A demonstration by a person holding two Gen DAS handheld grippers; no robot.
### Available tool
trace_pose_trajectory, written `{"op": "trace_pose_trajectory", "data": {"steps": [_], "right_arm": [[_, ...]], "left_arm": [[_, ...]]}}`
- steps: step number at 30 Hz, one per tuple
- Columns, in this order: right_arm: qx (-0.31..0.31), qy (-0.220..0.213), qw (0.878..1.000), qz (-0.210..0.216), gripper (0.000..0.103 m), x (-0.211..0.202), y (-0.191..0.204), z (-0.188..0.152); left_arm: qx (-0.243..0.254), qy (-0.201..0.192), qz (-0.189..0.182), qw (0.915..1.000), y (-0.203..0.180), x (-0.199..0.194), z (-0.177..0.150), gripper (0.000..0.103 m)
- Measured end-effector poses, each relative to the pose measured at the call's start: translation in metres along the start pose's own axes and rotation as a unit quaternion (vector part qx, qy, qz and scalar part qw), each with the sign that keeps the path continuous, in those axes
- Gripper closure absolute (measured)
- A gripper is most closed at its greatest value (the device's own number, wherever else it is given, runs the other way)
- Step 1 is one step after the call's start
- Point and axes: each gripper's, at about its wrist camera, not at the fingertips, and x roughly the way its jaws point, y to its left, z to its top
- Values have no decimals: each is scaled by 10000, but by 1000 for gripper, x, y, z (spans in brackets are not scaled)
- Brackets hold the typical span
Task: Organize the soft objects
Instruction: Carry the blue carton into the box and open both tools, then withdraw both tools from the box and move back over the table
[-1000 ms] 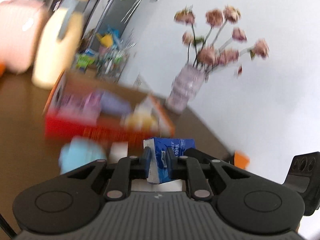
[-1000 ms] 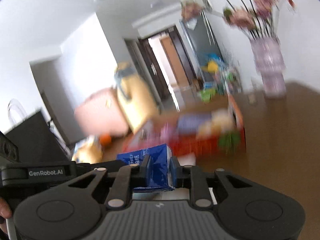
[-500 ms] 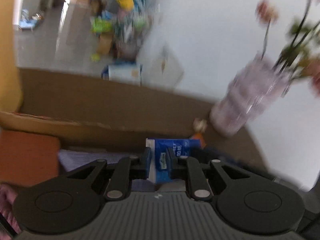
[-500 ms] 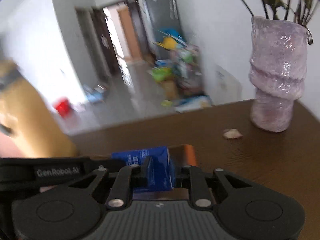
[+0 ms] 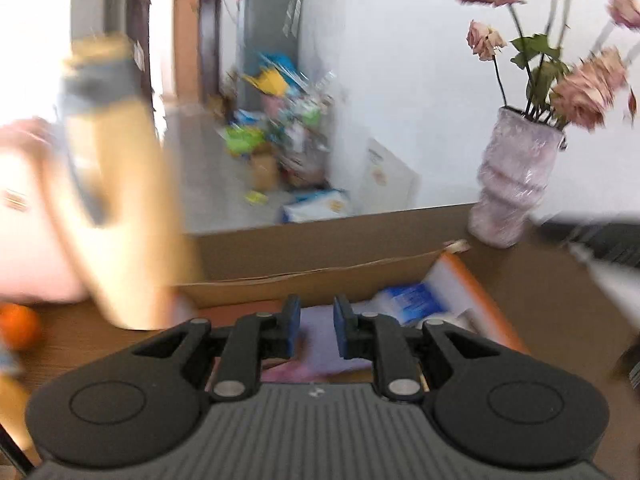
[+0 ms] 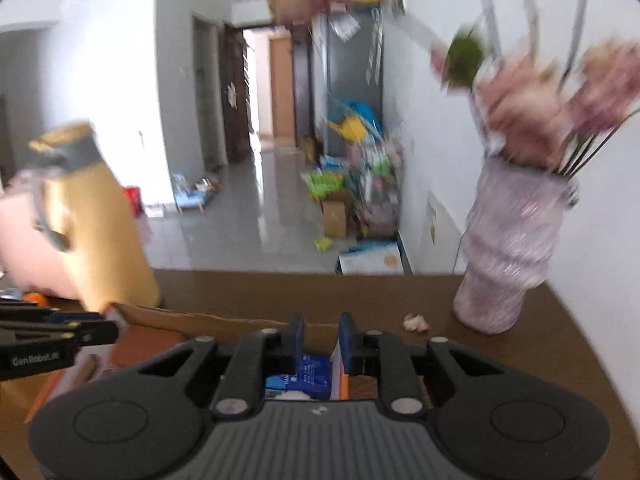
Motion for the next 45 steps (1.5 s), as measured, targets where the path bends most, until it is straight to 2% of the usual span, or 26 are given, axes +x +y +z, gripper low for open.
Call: {"op": "trace_pose_trajectory", "data": {"steps": [1,2,3,4,5,6,7,8,10,12,21,26,31,35,41,43,45], "right_arm": [[-49,-102,9999,29,78,-21,-2,-1],[-115,-187,9998,44,71,-40,-4,-4],[-170,-279,9995,57,67,-59,-4,-9],[-224,-351,9991,81,55,-74,-4,-14],[-289,-444,9985,109,39,-88,-3,-20],[-333,-557,9978,122,29,-100,-2,-27],[-384,-720,9966,114,14,-114,1,-36],[-438,-904,9949,79,11,-126,4,-45],[-509,-1170,9918,13,11,-149,10,-65],[-453,-1300,9905,44,11,-165,13,-78],[-222,-1521,9881,102,11,-224,21,-102],[-166,-1590,9871,132,10,-245,26,-128],[-115,-1607,9869,103,10,-267,33,-182],[-133,-1500,9885,151,10,-287,43,-229],[-177,-1298,9912,205,10,-323,64,-305],[30,-1195,9925,252,10,-335,69,-331],[366,-1024,9929,491,9,-342,68,-352]], "left_arm": [[152,-110,242,9995,3,-17,-7,57],[253,-227,494,9982,7,-36,-15,24],[274,-364,721,9964,11,-55,-24,9],[285,-558,864,9943,18,-74,-34,7],[305,-851,1028,9906,20,-94,-44,3],[317,-1091,1197,9863,23,-111,-51,1],[329,-1310,1341,9817,23,-127,-60,0],[337,-1475,1380,9788,24,-140,-67,0],[177,-1748,1316,9756,24,-166,-82,0],[-27,-1851,1219,9751,24,-184,-95,0],[-171,-1995,1098,9736,22,-245,-138,0],[-131,-2013,1207,9720,16,-265,-167,0],[-258,-2190,1411,9651,13,-296,-226,0],[-422,-2154,1286,9671,12,-320,-274,0],[-284,-1825,1147,9761,2,-344,-346,0],[-169,-1741,1207,9772,0,-351,-363,0],[-164,-1661,1229,9783,1,-358,-377,0]]}}
